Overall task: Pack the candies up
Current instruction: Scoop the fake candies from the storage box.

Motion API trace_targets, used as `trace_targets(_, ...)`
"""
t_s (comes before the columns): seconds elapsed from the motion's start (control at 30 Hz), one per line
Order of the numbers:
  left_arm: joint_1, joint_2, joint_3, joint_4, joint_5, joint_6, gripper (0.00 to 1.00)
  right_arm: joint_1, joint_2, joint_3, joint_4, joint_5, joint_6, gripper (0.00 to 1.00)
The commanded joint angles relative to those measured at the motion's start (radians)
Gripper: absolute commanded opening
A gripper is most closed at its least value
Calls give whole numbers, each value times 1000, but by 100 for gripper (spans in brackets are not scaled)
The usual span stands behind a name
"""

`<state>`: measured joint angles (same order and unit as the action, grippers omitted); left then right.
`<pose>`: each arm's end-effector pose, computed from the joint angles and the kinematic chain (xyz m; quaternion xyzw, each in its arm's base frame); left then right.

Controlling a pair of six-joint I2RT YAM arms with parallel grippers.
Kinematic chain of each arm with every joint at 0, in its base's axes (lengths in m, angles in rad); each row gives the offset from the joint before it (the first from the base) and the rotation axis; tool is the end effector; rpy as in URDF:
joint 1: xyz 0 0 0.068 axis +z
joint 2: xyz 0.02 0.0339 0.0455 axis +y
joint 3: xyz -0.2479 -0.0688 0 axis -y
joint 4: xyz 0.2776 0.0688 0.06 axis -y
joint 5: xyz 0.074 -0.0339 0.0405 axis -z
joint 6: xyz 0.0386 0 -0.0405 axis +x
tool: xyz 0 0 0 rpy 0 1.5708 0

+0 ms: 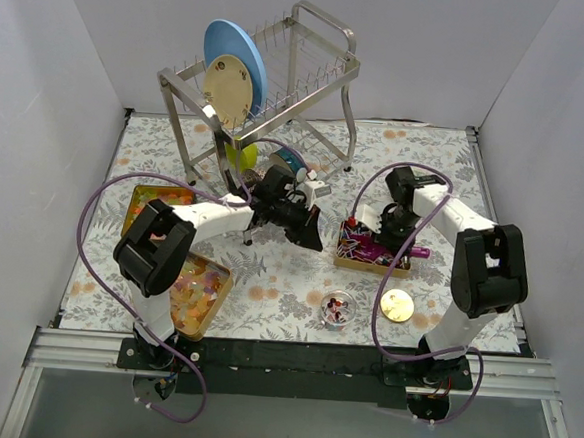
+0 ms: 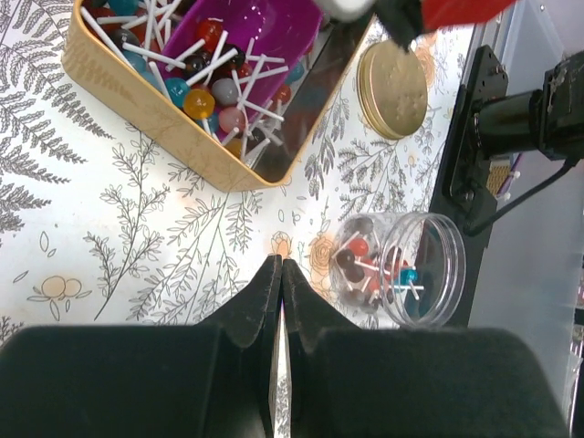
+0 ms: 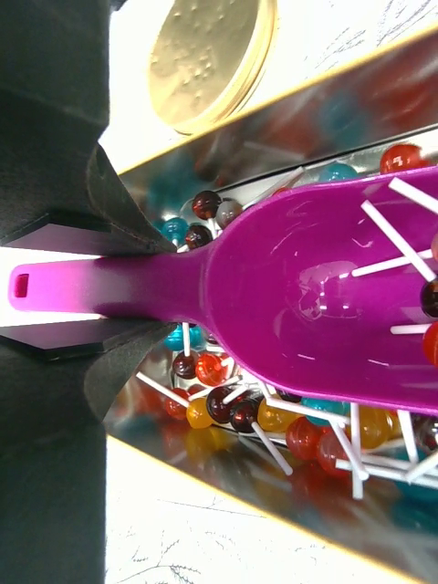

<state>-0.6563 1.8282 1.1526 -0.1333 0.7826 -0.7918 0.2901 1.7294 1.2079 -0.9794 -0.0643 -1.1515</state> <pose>0.3060 -0.2700 0.1531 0.0834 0.8658 -0.4929 0.0229 0.3228 0.0989 0.1598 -0.6601 0.7497 0.0146 0.0451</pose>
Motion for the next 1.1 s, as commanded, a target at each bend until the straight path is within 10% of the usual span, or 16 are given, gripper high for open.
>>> trace_targets(0.0, 18, -70, 59, -199, 20, 129, 0, -34, -63, -53, 111, -161, -31, 1)
trace_targets(0.37, 21, -73, 98, -279, 4, 195, 0, -72, -129, -160, 159, -249, -25, 1)
trace_targets(0.6, 21, -63, 116, -293, -13, 216, 0, -75, -165, -215, 238, -232, 25, 21)
trace_targets(0.73, 21, -53, 124, -290, -19, 218, 0, -83, -201, -246, 278, -256, 15, 2)
trace_targets(1.07, 23, -55, 144, -356, -28, 289, 0, -161, -287, -280, 277, -377, -17, 1)
